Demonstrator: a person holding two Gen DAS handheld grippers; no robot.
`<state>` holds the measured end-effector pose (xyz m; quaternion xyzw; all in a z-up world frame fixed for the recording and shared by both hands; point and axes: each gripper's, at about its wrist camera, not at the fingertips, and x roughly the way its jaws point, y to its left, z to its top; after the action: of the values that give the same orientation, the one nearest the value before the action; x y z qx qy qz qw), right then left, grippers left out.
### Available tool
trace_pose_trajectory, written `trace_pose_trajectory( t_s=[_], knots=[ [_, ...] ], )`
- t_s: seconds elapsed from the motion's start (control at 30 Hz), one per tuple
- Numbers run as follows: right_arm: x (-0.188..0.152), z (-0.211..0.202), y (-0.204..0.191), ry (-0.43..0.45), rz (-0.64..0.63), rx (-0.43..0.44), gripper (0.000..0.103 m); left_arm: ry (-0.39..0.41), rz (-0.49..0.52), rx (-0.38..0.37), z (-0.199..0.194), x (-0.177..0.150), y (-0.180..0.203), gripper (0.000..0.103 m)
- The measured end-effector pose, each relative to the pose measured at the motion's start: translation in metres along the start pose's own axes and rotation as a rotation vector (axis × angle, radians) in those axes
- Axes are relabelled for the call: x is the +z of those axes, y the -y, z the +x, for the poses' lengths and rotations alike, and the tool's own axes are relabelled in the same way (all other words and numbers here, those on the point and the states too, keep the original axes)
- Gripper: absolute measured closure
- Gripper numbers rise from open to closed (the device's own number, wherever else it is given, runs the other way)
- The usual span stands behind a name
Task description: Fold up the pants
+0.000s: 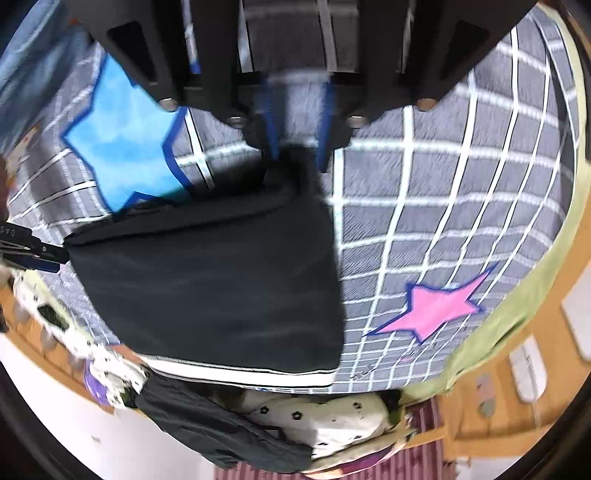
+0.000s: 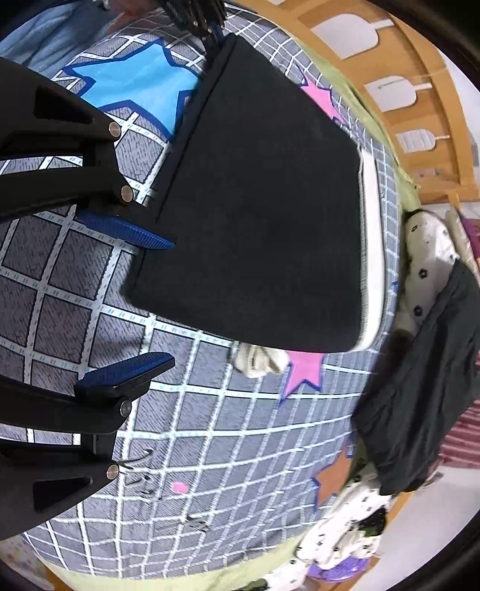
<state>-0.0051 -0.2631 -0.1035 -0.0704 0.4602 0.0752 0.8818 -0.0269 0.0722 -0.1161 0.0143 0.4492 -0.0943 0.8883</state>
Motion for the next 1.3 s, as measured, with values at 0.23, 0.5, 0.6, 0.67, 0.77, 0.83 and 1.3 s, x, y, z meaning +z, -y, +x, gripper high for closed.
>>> trace_pose_trajectory(
  t_s=[0.23, 0.5, 0.6, 0.67, 0.77, 0.83, 1.3],
  knots=[
    [0.018, -0.024, 0.004, 0.158, 0.025, 0.002, 0.044, 0.146, 0.009, -0.027, -0.039, 0.012, 0.005, 0.054],
    [0.031, 0.031, -0.018, 0.048, -0.099, -0.052, 0.054, -0.018, 0.053, 0.008, 0.027, 0.038, 0.024, 0.057],
    [0.02, 0.038, -0.017, 0.048, -0.085, -0.042, 0.053, 0.031, 0.1, 0.043, 0.022, 0.03, 0.031, 0.057],
    [0.021, 0.034, -0.015, 0.025, -0.091, -0.03, 0.053, 0.029, 0.095, 0.028, 0.016, 0.037, 0.03, 0.057],
    [0.032, 0.021, -0.009, 0.045, -0.051, -0.01, 0.052, 0.022, 0.009, -0.026, 0.014, 0.054, 0.017, 0.056],
    [0.042, 0.014, -0.011, 0.102, -0.058, -0.024, 0.049, 0.03, -0.057, -0.04, 0.018, 0.072, 0.008, 0.056],
    [0.151, 0.058, 0.003, 0.172, -0.042, -0.108, 0.043, 0.091, 0.011, 0.053, 0.048, 0.178, 0.023, 0.048]
  ],
)
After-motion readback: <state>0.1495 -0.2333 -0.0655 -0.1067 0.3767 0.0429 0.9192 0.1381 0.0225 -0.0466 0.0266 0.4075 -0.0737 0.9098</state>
